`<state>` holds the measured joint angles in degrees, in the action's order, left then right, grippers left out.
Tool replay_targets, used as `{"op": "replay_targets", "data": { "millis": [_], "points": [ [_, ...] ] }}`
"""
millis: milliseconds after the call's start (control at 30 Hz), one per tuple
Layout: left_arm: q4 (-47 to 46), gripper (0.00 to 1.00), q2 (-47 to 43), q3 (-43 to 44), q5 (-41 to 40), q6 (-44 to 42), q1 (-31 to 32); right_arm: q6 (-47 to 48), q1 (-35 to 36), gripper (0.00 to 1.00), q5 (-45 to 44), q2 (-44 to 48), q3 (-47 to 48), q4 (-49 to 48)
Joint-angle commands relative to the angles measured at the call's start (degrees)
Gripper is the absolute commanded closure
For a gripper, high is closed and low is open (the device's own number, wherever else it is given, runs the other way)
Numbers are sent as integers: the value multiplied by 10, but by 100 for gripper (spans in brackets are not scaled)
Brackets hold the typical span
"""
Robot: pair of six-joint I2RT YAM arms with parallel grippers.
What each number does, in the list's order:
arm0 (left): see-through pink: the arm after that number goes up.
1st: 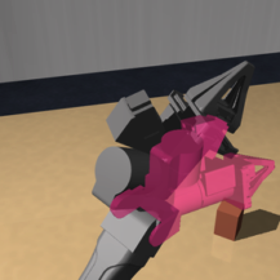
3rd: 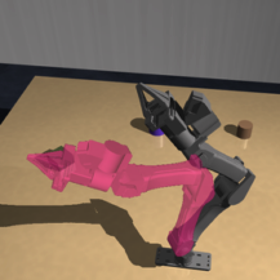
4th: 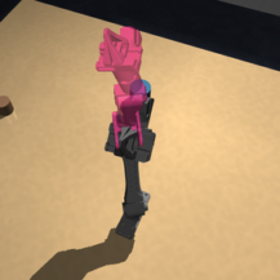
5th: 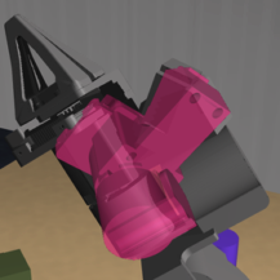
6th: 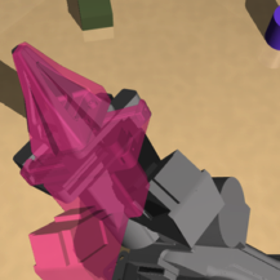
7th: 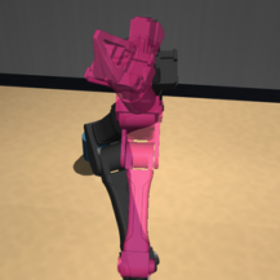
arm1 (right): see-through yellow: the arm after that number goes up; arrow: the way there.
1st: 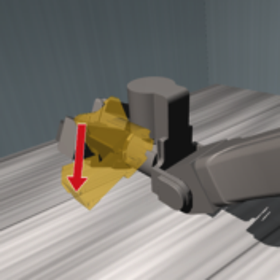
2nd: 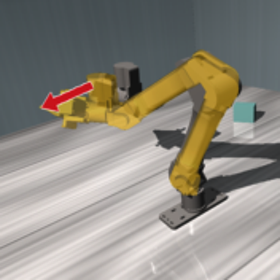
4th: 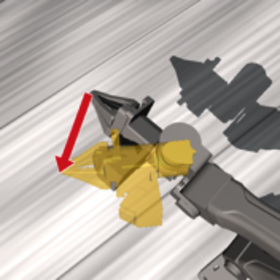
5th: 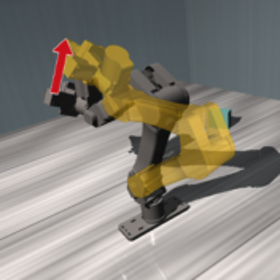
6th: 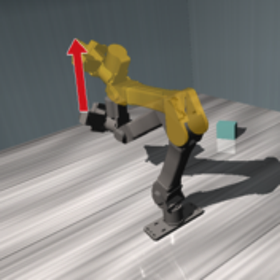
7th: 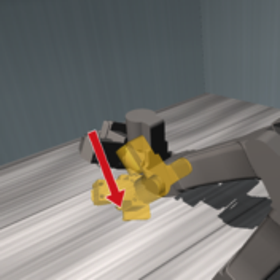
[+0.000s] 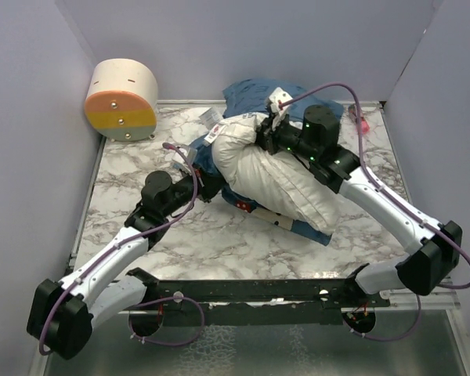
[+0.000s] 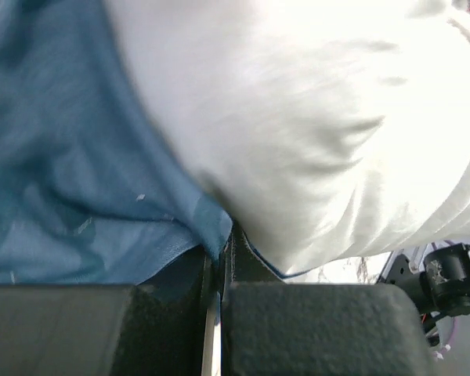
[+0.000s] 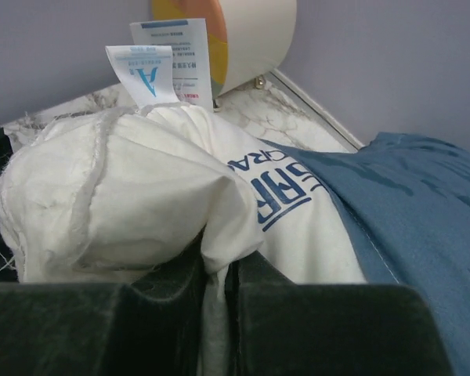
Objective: Put the pillow into the pillowcase
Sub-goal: Stuff the pillow into the pillowcase.
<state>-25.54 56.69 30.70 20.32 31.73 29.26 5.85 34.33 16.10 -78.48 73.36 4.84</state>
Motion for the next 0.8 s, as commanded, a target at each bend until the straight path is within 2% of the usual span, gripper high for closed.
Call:
{"op": "replay_targets", "data": {
  "millis": [0, 133, 200, 267, 467, 600, 700, 767],
  "points": [
    [124, 100, -71, 93, 46, -28, 5, 37, 16, 99, -121, -126, 9, 142],
    [194, 100, -85, 139, 64, -28, 3, 30, 17, 99, -243, -206, 34, 172],
    [233, 100, -111, 151, 59, -28, 4, 34, 8, 99, -315, -220, 24, 155],
    [277, 100, -142, 159, 51, -26, 4, 25, -27, 99, -345, -211, 9, 137],
    [364, 100, -236, 139, 34, 12, 3, 32, -72, 99, -353, -174, -11, 106],
    [310, 100, -246, 120, 56, 58, 4, 27, -67, 99, -285, -170, -15, 103],
    [280, 100, -227, 102, 56, 64, 3, 23, -56, 99, -192, -146, -51, 73],
    [241, 100, -222, 88, 68, 88, 3, 25, -41, 99, -207, -135, -72, 55]
  ]
}}
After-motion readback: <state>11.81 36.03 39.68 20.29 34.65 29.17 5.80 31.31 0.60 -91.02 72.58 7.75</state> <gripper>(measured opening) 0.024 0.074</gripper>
